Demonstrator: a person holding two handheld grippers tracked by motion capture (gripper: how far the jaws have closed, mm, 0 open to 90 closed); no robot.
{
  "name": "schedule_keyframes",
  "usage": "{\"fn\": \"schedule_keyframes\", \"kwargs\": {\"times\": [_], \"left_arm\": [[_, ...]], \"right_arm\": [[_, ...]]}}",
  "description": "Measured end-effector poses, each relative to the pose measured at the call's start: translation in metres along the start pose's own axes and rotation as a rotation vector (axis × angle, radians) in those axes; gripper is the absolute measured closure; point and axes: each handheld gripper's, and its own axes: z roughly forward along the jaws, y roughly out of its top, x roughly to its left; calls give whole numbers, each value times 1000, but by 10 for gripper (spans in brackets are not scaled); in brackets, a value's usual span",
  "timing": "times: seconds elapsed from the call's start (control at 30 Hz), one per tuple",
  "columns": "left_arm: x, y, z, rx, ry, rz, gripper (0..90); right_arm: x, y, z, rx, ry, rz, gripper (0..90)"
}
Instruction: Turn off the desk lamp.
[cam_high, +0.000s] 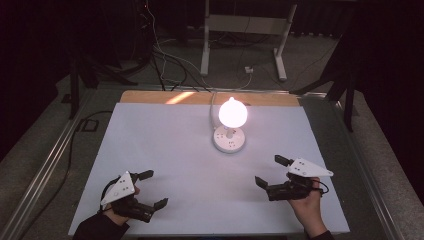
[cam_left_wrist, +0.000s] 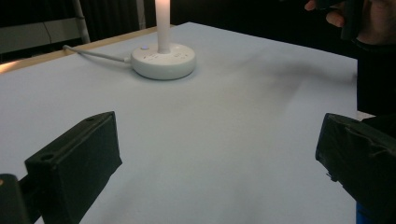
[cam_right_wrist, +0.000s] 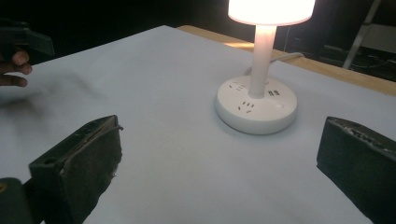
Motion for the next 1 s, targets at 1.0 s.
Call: {"fn": "schedule_keyframes", "kwargs": {"times": [1.0], "left_arm": [[0,0,0,-1,1,-5,5]], "right_arm": [[-20,26,45,21,-10,4,0]]}}
